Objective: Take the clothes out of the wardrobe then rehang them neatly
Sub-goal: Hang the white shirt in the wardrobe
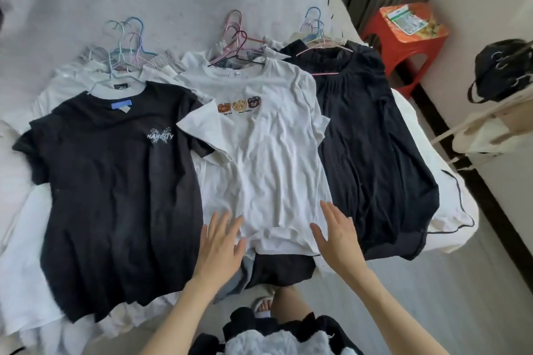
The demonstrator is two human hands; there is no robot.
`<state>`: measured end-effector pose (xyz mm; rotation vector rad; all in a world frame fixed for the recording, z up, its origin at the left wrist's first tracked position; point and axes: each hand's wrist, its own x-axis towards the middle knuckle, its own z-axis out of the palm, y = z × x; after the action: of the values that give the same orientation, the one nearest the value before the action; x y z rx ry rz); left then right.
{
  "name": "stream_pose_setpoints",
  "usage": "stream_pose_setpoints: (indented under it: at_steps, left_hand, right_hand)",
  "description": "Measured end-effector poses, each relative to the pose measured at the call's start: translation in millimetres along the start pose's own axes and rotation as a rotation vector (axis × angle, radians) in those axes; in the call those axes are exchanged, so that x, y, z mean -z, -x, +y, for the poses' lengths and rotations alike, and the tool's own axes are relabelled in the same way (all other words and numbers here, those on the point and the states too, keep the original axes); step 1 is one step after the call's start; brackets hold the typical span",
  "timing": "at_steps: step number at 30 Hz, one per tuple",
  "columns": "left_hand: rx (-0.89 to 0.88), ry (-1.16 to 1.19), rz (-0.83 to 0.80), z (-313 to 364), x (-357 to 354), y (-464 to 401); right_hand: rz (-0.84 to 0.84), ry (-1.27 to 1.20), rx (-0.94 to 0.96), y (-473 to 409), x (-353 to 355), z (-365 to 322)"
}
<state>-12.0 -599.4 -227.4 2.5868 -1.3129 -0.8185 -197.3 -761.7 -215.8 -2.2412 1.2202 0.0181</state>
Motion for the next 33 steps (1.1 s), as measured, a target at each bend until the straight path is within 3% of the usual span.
stream_pose_setpoints:
  at_steps: [12,16,24,33]
  left_hand:
    - [0.021,-0.027,0.027,-18,57,-193]
    - [-0.012,-0.102,0.026,-44,75,-266]
    - [0.071,-0.131,0.251,-107,153,-441]
    - [0.135,-0.059,0.364,-138,169,-496]
  right_hand:
    - [-0.081,0.068,0.101,-237,6,-23]
    - [-0.166,0.202,0.204,-318,2,-38]
    - [0.197,0.248,0.233,-475,6,-82]
    - [0.093,0.336,0.070,-518,-3,-100]
